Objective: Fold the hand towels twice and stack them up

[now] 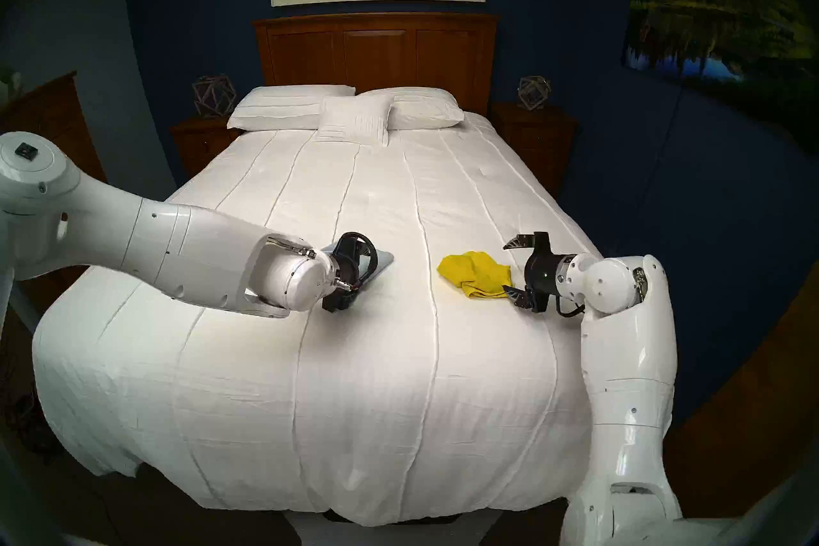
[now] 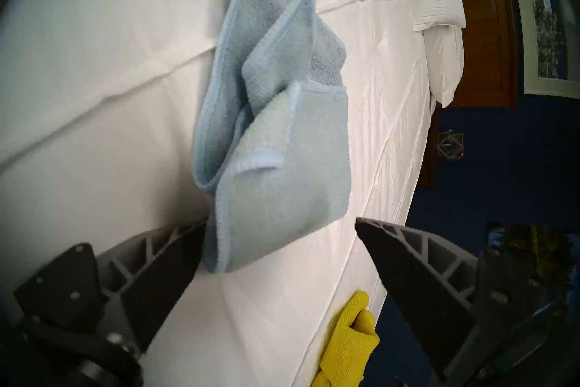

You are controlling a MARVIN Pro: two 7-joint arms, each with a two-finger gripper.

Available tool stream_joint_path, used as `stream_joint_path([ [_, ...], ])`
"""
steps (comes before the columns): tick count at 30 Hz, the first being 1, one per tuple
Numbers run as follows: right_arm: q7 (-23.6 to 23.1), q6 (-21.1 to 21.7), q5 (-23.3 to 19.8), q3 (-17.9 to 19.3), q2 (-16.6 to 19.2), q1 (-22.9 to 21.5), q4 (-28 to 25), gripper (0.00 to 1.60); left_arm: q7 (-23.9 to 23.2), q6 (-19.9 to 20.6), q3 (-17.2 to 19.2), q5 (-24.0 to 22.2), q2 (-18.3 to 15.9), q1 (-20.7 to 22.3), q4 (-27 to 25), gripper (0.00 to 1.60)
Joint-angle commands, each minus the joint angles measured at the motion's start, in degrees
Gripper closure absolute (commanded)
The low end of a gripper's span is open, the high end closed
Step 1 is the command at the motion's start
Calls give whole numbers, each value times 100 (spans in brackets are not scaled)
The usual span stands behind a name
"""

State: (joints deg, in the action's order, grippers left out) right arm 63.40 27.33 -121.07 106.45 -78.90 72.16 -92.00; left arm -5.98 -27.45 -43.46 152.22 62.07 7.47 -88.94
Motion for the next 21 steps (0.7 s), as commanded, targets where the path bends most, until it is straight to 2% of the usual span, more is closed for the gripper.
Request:
stream_joint_path([
  [1, -14, 67, -85, 22, 48, -166, 22, 0, 216, -293, 18, 27, 494, 52, 461, 0],
  [8, -7, 104, -88, 52, 75, -213, 98, 0, 246, -683, 25, 7, 712, -78, 763, 0],
  [11, -7, 109, -88, 55, 75, -238, 112, 0, 225, -701, 77, 10, 671, -46, 760, 0],
  [13, -6, 108, -84, 55, 74, -247, 115, 0, 230, -672, 97, 7, 609, -12, 725, 8],
  [17, 18, 85, -61, 45, 72, -251, 91, 0, 314, -517, 125, -16, 363, 164, 444, 6],
  [18, 20, 80, -59, 43, 70, -250, 84, 0, 339, -505, 125, -27, 321, 192, 389, 28],
  [19, 19, 74, -53, 41, 67, -247, 77, 0, 422, -472, 65, 1, 304, 243, 344, 33],
  [21, 19, 59, -43, 33, 58, -241, 62, 0, 407, -431, 86, -13, 211, 247, 263, 65],
])
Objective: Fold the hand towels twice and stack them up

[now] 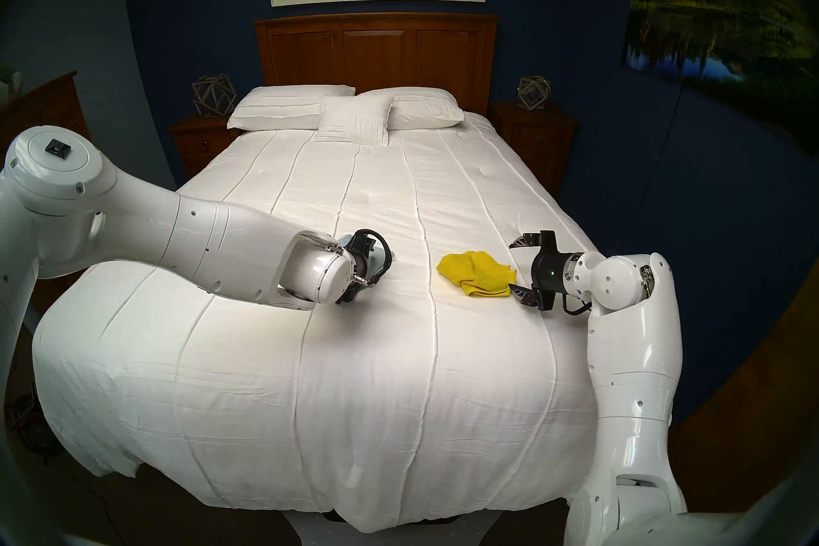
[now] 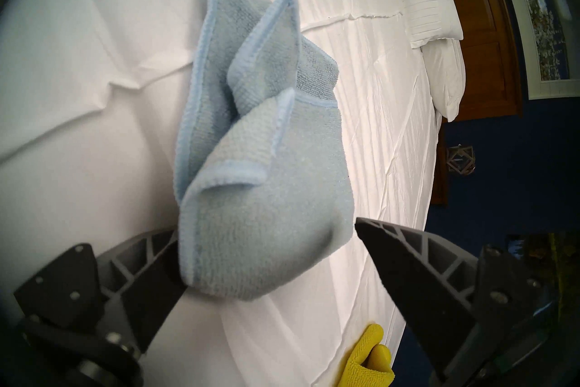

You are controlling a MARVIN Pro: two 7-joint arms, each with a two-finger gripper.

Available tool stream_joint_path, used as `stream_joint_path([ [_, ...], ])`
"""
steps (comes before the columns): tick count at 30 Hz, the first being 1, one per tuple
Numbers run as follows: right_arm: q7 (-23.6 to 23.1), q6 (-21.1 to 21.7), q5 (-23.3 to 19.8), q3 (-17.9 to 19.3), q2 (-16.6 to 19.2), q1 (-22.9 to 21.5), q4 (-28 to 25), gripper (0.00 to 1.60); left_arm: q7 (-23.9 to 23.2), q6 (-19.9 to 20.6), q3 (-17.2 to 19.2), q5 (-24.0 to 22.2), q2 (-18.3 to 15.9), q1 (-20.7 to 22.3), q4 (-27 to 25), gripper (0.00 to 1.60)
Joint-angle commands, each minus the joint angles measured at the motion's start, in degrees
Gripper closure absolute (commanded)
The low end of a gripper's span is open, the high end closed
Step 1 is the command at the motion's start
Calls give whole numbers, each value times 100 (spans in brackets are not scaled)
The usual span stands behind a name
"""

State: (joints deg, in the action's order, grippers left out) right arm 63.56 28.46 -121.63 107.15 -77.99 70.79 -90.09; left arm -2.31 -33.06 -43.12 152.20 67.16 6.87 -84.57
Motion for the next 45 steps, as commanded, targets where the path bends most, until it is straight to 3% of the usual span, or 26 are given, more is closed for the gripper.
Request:
stream_joint_path([
  [1, 3, -62, 19, -41, -38, -102, -138, 0, 76, 136, 40, -10, -323, 331, -211, 82],
  [6, 4, -111, 48, -91, -69, -95, -188, 0, 151, 230, -7, 11, -406, 357, -273, 91],
  [8, 3, -135, 57, -110, -75, -91, -209, 0, 214, 281, -8, -7, -399, 329, -215, 102],
  [13, 4, -195, 89, -136, -81, -71, -257, 0, 261, 565, 68, -31, -552, 335, -240, 106],
  [18, 17, -246, 118, -144, -100, -31, -313, 0, 340, 611, 25, 41, -634, 466, -317, 85],
  [20, 18, -255, 127, -151, -110, -19, -328, 0, 356, 642, 10, 69, -638, 468, -273, 21],
  [21, 18, -262, 133, -154, -115, -16, -334, 0, 370, 649, 6, 76, -633, 466, -248, 6],
  [35, 2, -306, 185, -171, -133, -15, -335, 0, 403, 633, 27, 163, -571, 466, 14, 6],
  [45, 0, -301, 159, -142, -117, -6, -334, 0, 94, 517, 196, 146, -496, 258, 205, 3],
])
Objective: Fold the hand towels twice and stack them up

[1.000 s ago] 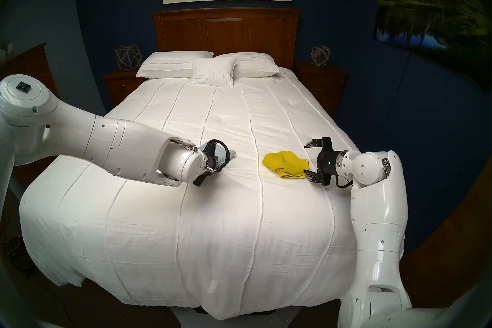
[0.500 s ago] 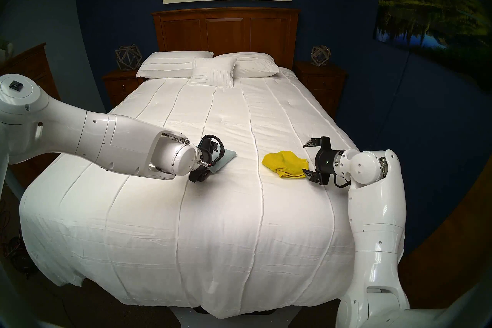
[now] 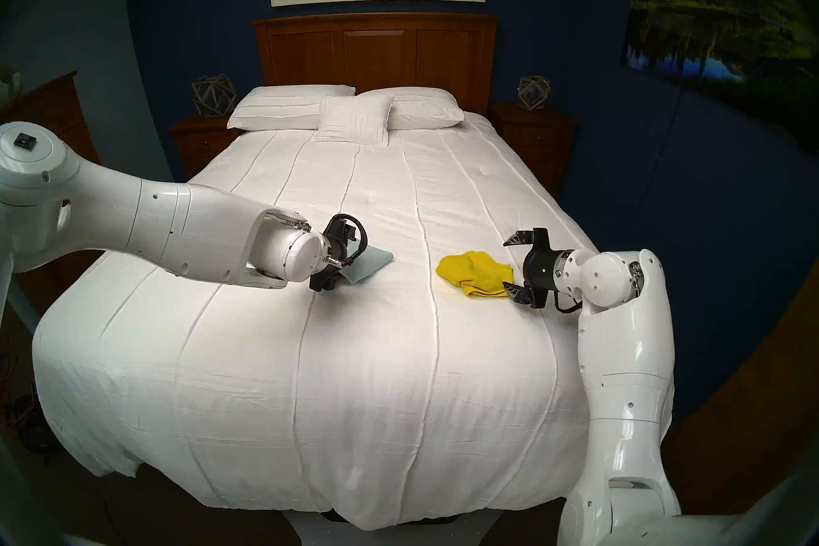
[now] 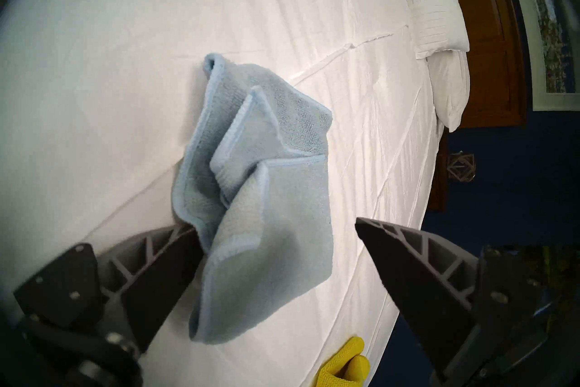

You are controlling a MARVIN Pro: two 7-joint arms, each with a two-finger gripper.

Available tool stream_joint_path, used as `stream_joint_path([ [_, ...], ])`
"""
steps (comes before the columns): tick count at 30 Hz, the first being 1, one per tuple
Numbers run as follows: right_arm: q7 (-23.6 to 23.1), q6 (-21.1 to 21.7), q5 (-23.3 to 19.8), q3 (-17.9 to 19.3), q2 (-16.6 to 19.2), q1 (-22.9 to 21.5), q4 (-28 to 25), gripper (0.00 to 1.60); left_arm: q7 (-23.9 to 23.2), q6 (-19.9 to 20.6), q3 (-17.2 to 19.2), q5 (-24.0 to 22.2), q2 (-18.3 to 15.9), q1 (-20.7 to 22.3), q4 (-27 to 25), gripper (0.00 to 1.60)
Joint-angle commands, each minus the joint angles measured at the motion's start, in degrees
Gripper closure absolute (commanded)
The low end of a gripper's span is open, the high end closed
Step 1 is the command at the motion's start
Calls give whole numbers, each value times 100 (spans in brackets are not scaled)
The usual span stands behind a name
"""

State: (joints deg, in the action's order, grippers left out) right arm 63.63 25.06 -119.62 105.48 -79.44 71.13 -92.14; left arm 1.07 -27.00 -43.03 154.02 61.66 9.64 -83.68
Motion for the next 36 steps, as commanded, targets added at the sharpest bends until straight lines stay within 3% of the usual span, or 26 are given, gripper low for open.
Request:
stream_joint_path([
  [1, -6, 41, -46, 32, 32, -34, -128, 0, -243, -71, 196, -36, 58, -21, 130, 3],
  [12, -13, 52, -57, 116, 42, -13, -110, 0, 201, 122, 44, 19, 462, -218, 484, 6],
  [16, -10, 61, -55, 137, 35, -12, -116, 0, 242, 65, 19, 46, 575, -320, 590, 16],
  [18, -9, 66, -58, 146, 32, -11, -118, 0, 222, 78, 51, 34, 581, -365, 625, 26],
  [19, -7, 69, -59, 150, 30, -12, -119, 0, 205, 47, 45, 61, 600, -376, 637, 50],
  [21, -3, 66, -57, 161, 25, -11, -125, 0, 185, 43, 99, 41, 616, -441, 707, 75],
  [26, 13, 57, -58, 178, 29, -6, -143, 0, 149, 3, 148, 40, 606, -472, 722, 97],
  [27, 23, 58, -59, 183, 34, -3, -147, 0, 98, -16, 170, 59, 543, -422, 643, 105],
  [28, 26, 59, -62, 187, 34, -2, -147, 0, 89, -23, 172, 72, 517, -393, 608, 123],
  [29, 26, 59, -62, 187, 34, -2, -147, 0, 89, -23, 172, 72, 517, -393, 608, 123],
  [30, 33, 61, -77, 203, 37, -1, -159, 0, 80, -43, 184, 82, 459, -319, 526, 160],
  [36, 37, 65, -77, 208, 33, -2, -159, 0, 25, -154, 272, 38, 369, -273, 431, 160],
])
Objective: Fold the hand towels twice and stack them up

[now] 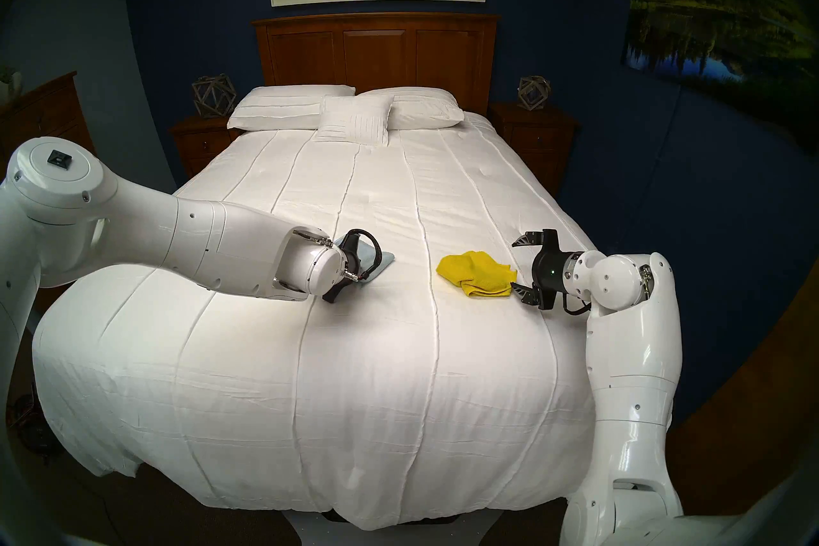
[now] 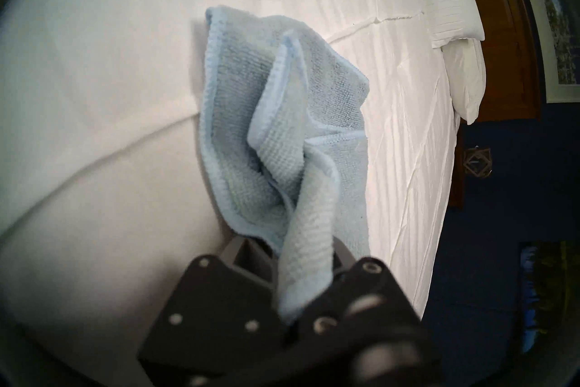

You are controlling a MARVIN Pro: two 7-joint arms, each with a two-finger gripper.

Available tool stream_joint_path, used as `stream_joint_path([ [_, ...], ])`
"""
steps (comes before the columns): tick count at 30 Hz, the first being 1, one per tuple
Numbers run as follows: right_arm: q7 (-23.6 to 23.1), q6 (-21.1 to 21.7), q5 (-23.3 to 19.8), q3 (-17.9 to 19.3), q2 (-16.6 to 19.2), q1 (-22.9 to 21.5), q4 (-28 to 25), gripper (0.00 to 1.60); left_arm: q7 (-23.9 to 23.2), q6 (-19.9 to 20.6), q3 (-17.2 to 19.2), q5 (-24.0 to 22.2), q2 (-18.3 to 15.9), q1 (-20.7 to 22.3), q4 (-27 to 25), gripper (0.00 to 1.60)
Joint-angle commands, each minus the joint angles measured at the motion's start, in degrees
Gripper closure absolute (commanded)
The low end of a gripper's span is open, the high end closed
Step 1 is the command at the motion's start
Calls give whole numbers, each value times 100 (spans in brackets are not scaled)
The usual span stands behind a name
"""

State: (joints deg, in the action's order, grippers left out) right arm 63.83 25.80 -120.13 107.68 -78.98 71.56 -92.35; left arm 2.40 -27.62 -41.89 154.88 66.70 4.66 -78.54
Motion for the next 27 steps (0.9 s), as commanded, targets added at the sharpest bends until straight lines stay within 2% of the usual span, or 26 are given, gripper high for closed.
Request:
stream_joint_path([
  [1, 18, -7, -26, -12, -13, -46, -139, 0, -101, -106, 167, -51, -140, 239, -98, 160],
  [9, 123, -45, -3, 98, 105, -40, -238, 0, -334, -160, 349, -18, -271, 382, -489, 160],
  [12, 307, -2, -83, 154, 152, 53, -438, 0, -482, -254, 454, 11, -323, 473, -693, 160],
  [16, 437, 20, -98, 189, 186, 106, -500, 0, -582, -275, 560, 43, -305, 552, -700, 160],
  [19, 470, 38, -113, 208, 185, 128, -514, 0, -576, -273, 640, 27, -254, 574, -603, 160],
  [27, 614, 62, -169, 279, 132, 238, -662, 0, -468, -140, 936, 17, 247, 546, 225, 160],
])
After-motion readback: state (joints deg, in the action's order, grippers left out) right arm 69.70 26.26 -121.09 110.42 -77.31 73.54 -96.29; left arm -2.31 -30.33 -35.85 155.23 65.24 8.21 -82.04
